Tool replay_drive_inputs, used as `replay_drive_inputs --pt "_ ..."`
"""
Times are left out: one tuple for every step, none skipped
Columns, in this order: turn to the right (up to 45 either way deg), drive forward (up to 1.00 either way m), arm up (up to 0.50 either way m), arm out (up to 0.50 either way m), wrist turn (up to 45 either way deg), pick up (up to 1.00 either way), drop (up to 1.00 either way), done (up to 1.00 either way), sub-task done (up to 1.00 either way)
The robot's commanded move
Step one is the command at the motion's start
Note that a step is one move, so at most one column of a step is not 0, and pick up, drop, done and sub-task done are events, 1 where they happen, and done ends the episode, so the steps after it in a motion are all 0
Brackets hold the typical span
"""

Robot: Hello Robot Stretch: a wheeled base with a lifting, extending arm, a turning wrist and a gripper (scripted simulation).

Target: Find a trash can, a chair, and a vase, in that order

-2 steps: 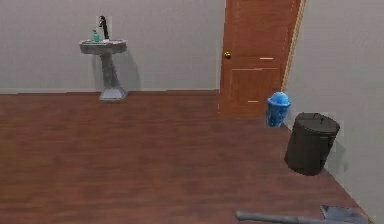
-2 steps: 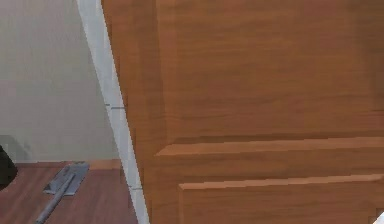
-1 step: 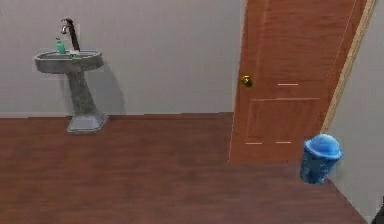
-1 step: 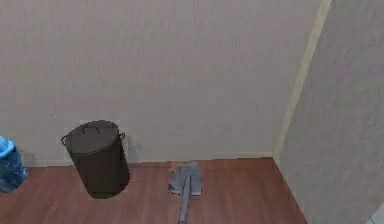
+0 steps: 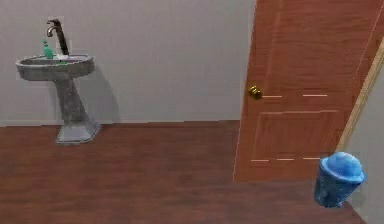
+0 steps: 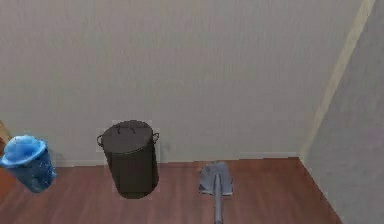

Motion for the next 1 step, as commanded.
replay_drive_inputs --pt "45.0 0.00 0.00 0.00 0.0 0.00 0.00 0.00 0.00"
